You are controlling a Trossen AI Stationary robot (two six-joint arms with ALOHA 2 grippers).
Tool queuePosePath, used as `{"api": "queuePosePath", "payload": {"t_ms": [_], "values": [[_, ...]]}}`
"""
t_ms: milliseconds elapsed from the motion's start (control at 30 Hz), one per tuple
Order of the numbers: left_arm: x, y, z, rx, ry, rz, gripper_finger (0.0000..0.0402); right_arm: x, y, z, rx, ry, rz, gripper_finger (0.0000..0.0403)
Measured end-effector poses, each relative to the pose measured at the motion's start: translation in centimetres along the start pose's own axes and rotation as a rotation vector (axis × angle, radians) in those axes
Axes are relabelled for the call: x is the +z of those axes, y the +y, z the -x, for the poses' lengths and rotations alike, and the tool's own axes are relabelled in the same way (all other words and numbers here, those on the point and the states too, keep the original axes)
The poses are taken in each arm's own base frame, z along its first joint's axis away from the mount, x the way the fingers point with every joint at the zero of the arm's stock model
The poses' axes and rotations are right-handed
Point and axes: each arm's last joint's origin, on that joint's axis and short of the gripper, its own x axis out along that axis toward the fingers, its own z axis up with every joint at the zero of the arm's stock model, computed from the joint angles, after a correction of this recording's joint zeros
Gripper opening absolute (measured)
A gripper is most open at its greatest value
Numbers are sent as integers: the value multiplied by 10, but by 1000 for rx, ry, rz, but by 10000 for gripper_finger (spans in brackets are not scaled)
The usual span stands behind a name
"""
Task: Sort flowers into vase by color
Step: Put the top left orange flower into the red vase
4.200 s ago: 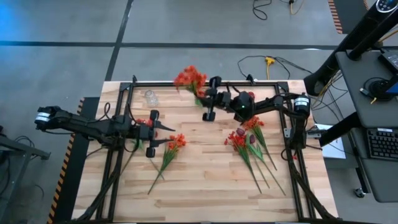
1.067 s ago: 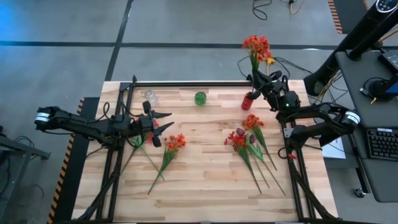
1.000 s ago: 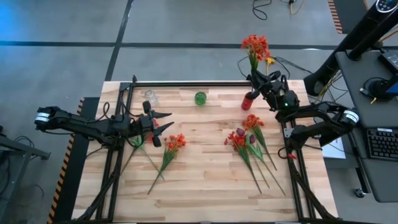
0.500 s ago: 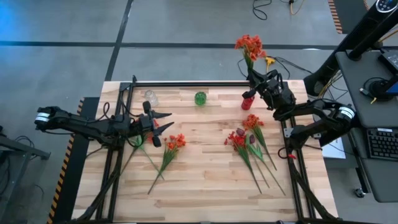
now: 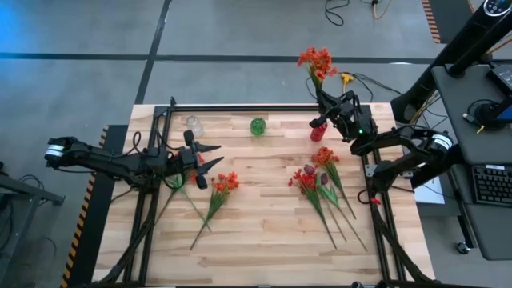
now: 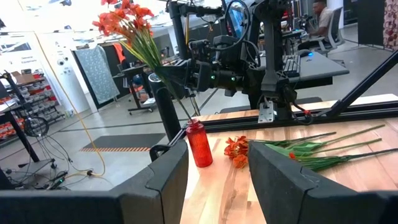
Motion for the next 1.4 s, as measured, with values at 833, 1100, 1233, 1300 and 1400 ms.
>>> {"api": "queuePosePath", "payload": {"t_ms": [833,1100,1233,1300,1400], "values": [[-1,0,0,-2,7,-4,150,0,0,0,-9,4,-11,109],[-1,0,0,-2,7,-4,150,1,0,0,-9,2,-33,137],[-1,0,0,-2,9,-4,150,3,-1,1,-6,25,-55,151],[-1,0,0,-2,9,-4,150,3,-1,1,-2,68,-55,158],[-1,0,0,-2,9,-4,150,5,-1,3,-7,121,-51,167]]}}
